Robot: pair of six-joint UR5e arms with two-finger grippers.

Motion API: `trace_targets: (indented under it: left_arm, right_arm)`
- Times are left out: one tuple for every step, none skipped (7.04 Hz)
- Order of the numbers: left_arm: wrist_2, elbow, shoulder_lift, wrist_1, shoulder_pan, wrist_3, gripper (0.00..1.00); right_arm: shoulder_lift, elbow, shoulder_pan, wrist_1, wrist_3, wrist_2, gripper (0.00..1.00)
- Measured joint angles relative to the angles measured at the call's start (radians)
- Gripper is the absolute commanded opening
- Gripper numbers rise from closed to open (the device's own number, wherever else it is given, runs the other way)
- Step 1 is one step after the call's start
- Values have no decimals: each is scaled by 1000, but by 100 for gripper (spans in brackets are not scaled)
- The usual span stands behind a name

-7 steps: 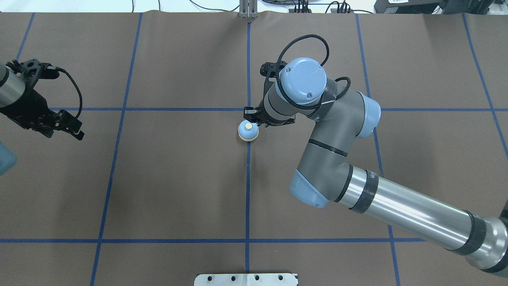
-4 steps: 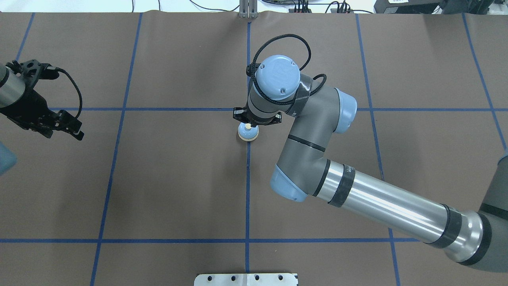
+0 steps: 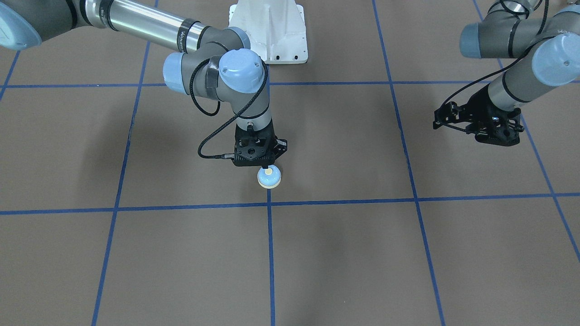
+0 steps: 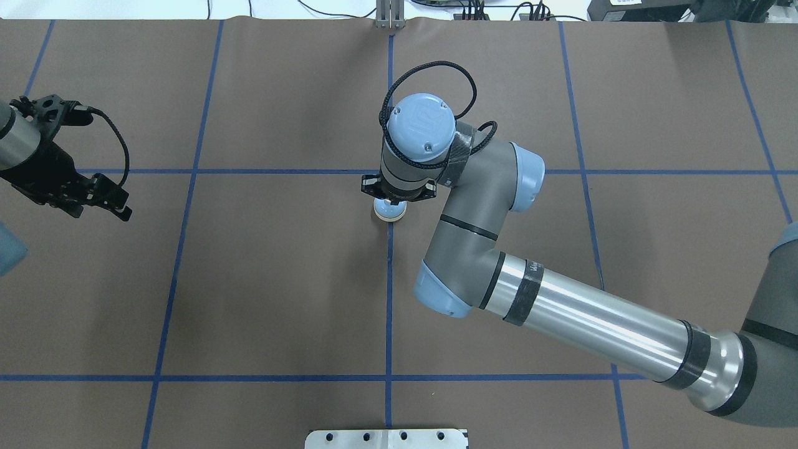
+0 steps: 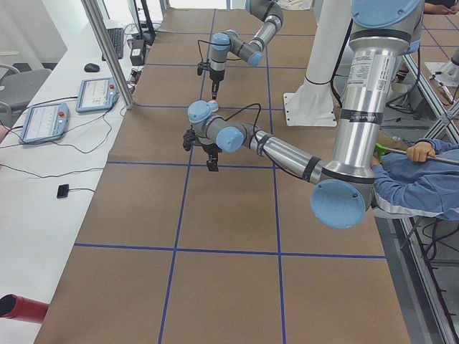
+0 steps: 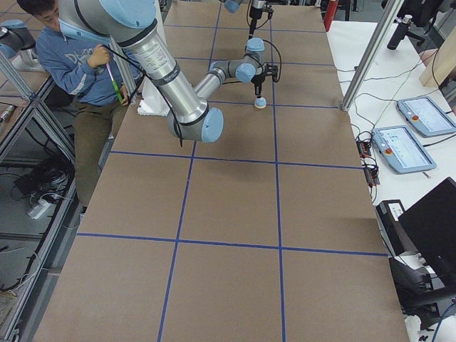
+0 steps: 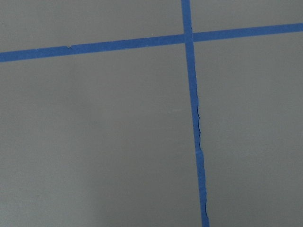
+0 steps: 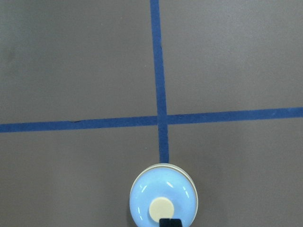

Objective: Place and press bell with both arms
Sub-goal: 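Press down on the bell button with the right gripper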

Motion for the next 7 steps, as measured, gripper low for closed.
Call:
trace_targets:
  left_arm:
    - [0,1,0,0,0,0,99]
    - [0,1,0,0,0,1,99]
    - [0,2,0,0,0,1,99]
    - [0,2,-1,0,0,1,99]
    - [0,3,-1,0,0,1,99]
    - [0,2,-1,0,0,2,99]
    - [0,2,-1,0,0,2,99]
  right_arm:
    - [6,-14,-2,1,-1,-1,0]
    - [12,-24,-3,2,-3,-2,0]
    - [22,-36,-3,2,-4,-3,0]
    - [32,-50,-4,3,-5,-3,0]
    - [36,-59,-4,3,-6,-4,0]
    - [37,-64,-4,3,-7,-4,0]
    - [38,-67,-5,3,-8,-3,0]
